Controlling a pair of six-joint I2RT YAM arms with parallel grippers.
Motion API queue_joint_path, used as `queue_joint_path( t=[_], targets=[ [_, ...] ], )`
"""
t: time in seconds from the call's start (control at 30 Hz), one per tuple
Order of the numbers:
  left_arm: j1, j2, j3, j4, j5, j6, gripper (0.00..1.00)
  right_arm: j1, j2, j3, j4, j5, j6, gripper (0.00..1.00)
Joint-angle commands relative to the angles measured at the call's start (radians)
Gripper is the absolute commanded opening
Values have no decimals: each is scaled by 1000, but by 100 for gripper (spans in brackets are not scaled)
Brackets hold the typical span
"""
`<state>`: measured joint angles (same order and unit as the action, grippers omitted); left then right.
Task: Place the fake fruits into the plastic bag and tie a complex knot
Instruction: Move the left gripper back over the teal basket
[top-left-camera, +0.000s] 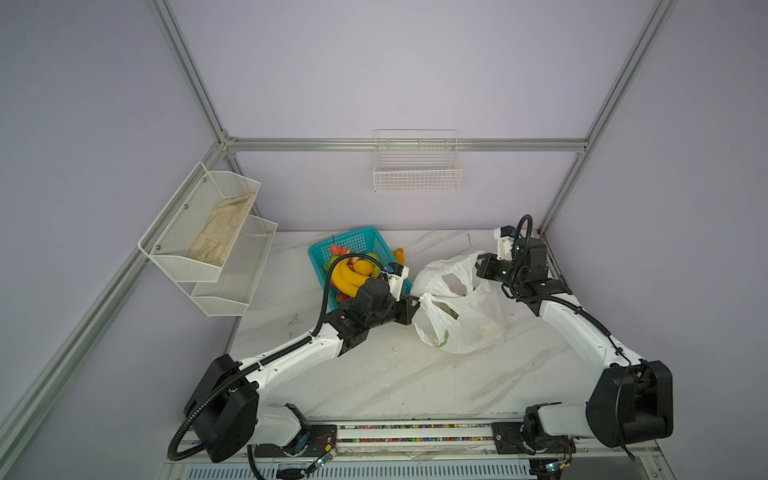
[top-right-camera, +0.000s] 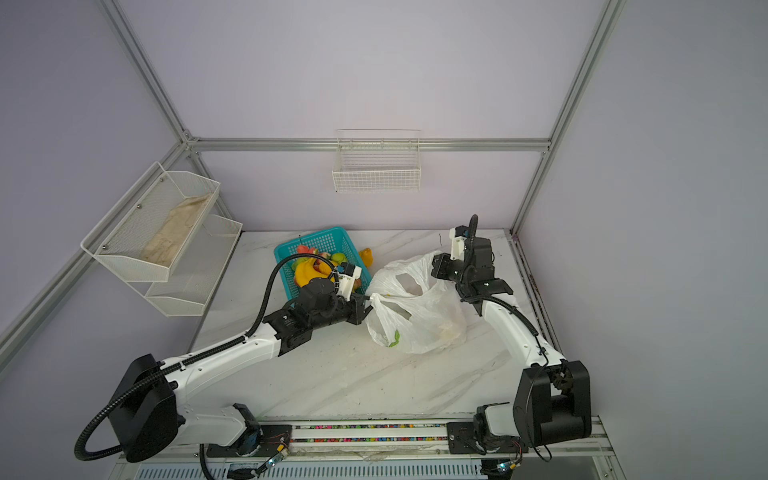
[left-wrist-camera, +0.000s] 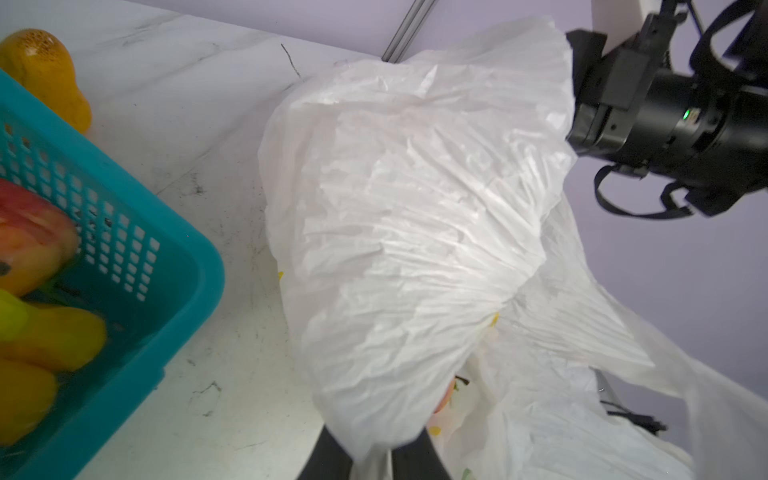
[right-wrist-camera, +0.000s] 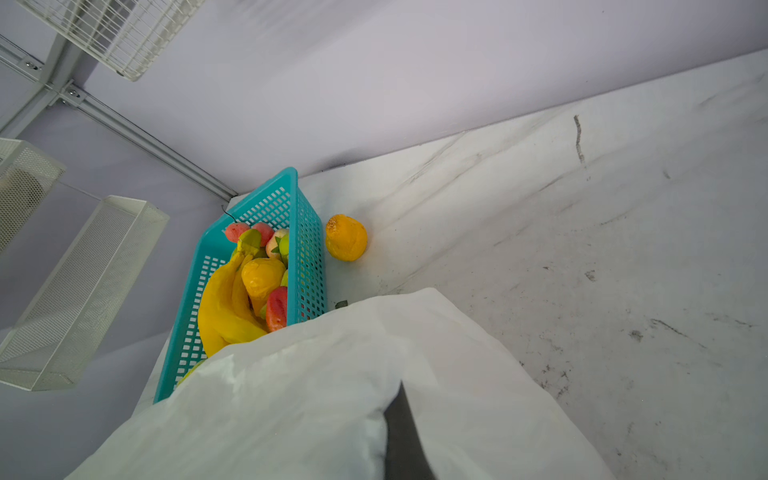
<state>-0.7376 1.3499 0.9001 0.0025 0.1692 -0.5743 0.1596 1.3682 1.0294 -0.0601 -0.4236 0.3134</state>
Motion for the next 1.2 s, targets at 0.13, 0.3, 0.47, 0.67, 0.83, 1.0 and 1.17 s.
queue_joint_path(
  t=[0.13,0.3,0.47,0.67,0.83,1.0,1.17],
  targets=[
    [22,-152,-84,-75,-75,81,50,5,0,-39,53,-27,7,0],
    [55,-264,-86,-166,-169,133,63,5,-2,-53,56,-24,2,0],
    [117,-322,-68,-214,-232,158,67,5,-7,-55,60,-28,-1,0],
    [241,-296,10,-216,-305,185,69,5,0,-58,68,-45,-11,0],
    [353,-183,99,-203,-305,199,70,5,-18,-66,96,-57,-4,0],
    [410,-23,248,-249,-302,268,70,5,-22,-72,99,-59,-19,0],
    [412,185,442,-373,-304,383,70,5,-14,-79,114,-55,-22,0]
  ],
)
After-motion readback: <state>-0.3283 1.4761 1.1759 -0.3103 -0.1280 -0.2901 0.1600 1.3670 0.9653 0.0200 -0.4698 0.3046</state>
